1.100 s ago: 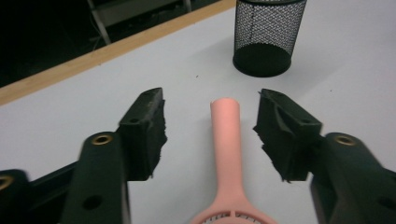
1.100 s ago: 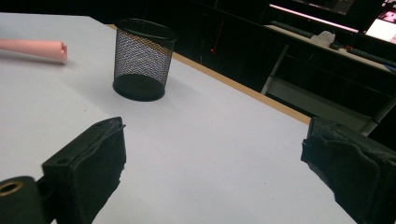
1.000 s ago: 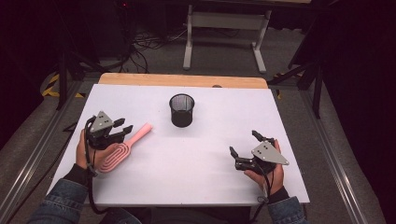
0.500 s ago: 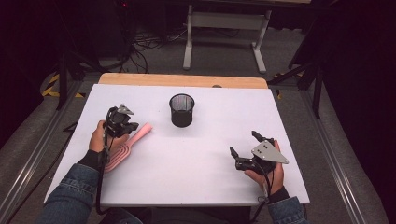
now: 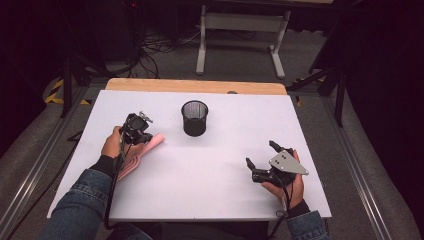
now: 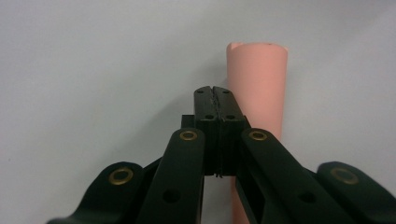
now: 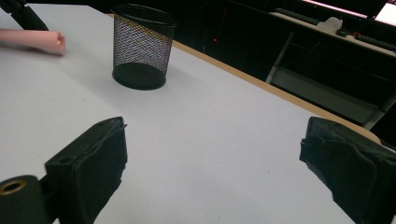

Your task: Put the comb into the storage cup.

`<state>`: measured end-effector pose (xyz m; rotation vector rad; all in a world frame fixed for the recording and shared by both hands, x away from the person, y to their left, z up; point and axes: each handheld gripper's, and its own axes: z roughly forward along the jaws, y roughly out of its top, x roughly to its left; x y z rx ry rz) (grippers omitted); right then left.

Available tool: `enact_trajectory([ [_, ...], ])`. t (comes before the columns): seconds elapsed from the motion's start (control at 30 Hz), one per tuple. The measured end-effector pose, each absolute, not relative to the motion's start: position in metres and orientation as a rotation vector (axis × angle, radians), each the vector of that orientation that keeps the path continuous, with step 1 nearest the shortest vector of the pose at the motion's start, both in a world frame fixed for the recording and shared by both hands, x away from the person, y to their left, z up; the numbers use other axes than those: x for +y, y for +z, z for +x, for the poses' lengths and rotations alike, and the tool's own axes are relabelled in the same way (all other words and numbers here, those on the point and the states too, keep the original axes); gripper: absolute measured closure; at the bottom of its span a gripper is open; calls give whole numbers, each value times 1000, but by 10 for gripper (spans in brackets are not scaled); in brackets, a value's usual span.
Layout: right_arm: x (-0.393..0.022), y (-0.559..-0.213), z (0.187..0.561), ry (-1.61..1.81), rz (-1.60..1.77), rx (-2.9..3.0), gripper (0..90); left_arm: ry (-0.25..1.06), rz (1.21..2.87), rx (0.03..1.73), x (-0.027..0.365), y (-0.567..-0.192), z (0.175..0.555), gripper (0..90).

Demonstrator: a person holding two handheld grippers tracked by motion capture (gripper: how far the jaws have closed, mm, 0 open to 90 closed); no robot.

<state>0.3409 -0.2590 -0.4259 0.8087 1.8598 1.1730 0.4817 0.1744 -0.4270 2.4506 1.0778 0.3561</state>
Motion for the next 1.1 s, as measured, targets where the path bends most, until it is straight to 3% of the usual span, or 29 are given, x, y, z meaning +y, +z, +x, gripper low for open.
enact_trajectory([
  [0.37, -259, -426, 341, 1172, 810, 1870, 74, 332, 2509, 1015, 160, -428, 477, 900],
  [1.1, -258, -427, 341, 1165, 813, 1885, 75, 287, 2549, 799, 153, -426, 424, 900],
])
